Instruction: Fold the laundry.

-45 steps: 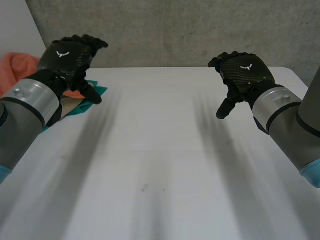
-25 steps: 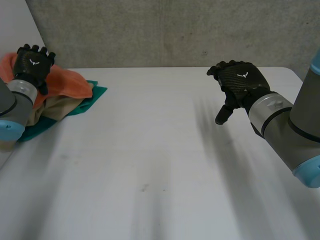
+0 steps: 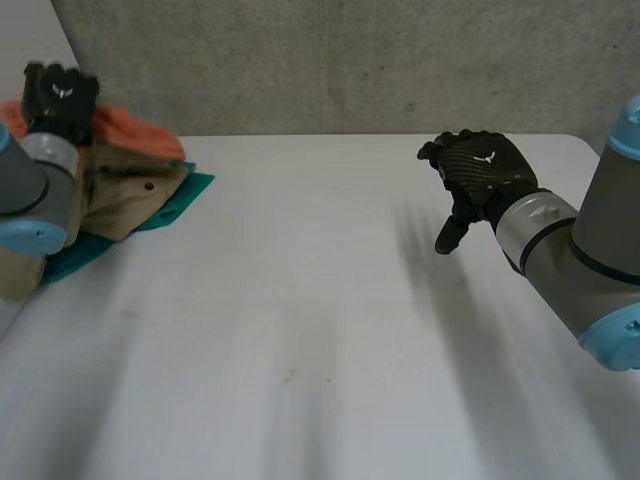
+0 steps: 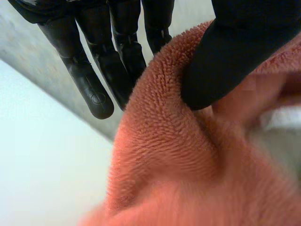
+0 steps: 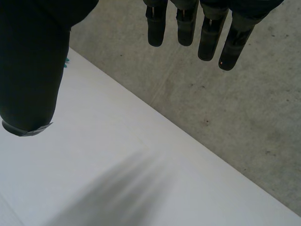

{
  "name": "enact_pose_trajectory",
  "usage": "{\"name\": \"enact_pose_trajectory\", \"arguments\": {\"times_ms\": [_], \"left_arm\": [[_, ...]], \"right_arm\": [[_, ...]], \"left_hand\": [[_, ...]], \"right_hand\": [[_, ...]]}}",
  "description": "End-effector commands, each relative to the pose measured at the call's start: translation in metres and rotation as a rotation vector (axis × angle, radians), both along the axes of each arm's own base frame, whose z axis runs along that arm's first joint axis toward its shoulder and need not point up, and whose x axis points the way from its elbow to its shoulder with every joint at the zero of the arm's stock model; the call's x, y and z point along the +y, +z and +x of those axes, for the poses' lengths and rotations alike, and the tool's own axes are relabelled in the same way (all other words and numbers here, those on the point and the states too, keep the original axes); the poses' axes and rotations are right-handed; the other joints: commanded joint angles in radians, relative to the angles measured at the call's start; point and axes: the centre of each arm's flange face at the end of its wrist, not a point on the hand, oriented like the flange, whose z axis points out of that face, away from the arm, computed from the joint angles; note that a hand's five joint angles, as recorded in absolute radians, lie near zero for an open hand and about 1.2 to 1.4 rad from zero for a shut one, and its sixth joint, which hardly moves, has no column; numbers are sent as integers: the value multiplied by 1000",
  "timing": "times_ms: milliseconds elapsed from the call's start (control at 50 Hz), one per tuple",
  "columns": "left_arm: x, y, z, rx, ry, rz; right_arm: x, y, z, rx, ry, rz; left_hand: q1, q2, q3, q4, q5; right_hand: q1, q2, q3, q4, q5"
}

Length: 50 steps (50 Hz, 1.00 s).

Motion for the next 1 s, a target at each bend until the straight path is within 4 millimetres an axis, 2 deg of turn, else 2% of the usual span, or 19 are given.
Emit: {"name": "enact_pose_trajectory", "arguments": {"times_ms": [20,40,60,100,120,160,200,220,240,260,320,380,460,660,760,780,820,900,1000], "left_arm": [[94,66,-71,277,-262,19],[105,67,-78,302,-292,35],[132,72,-96,345,-360,70],[160,71,-110,376,-421,128],[184,64,-121,390,-464,201],[206,53,-131,390,-499,278],[237,27,-148,378,-549,423],[246,21,-153,373,-565,458],[271,9,-168,366,-621,541],[283,4,-174,363,-652,581],[305,-11,-185,340,-701,681],[296,-12,-180,344,-672,687],[269,-7,-164,375,-600,655],[222,-5,-115,393,-404,607],[213,-7,-91,371,-331,591],[211,-9,-87,365,-317,594],[205,-15,-75,343,-277,597],[202,-21,-64,307,-241,603],[203,-24,-60,301,-228,610]], "right_arm": [[-1,7,0,-9,-2,-18],[-1,7,0,-8,-2,-16],[-1,8,0,-10,-4,-20],[-1,10,-1,-12,-5,-25],[-1,10,-1,-12,-5,-26],[-1,12,-1,-14,-5,-29],[-2,15,-3,-18,-10,-39],[-2,15,-4,-18,-13,-39],[-5,16,-7,-18,-22,-40],[-6,17,-8,-19,-27,-42],[-9,17,-11,-19,-37,-42],[-9,17,-11,-19,-36,-43],[-9,17,-10,-18,-28,-42],[2,10,-5,77,30,-33],[30,-9,4,217,156,73],[47,-17,13,245,226,112],[59,-25,21,264,276,138],[71,-41,30,275,327,162],[71,-65,36,280,347,142]], "left_hand": [[302,207,212,198,256],[302,207,212,198,256],[302,207,212,198,256],[302,207,212,198,256],[302,207,212,198,256],[302,207,212,198,256],[302,207,212,198,256],[302,207,212,198,256],[218,123,128,114,173],[-13,-108,-103,-116,-58],[-920,-1015,-1010,-1024,-965],[-920,-1015,-1010,-1024,-965],[-920,-1015,-1010,-1024,-965],[-913,-1009,-1004,-1017,-959],[-913,-1009,-1004,-1017,-959],[-913,-1009,-1004,-1017,-959],[-913,-1009,-1004,-1017,-959],[-913,-1009,-1004,-1017,-959],[-916,-1011,-1006,-1020,-962]], "right_hand": [[-26,-47,-41,-60,-68],[-26,-47,-41,-60,-68],[-26,-47,-41,-60,-68],[-26,-47,-41,-60,-68],[-26,-47,-41,-60,-68],[-26,-47,-41,-60,-68],[-26,-47,-41,-60,-68],[-26,-47,-41,-60,-68],[-26,-47,-41,-60,-68],[-26,-47,-41,-60,-68],[-26,-47,-41,-60,-68],[-26,-47,-41,-60,-68],[-26,-47,-41,-60,-68],[-26,-47,-41,-60,-68],[-26,-47,-41,-60,-68],[-26,-47,-41,-60,-68],[-26,-47,-41,-60,-68],[-26,-47,-41,-60,-68],[-26,-47,-41,-60,-68]]}}
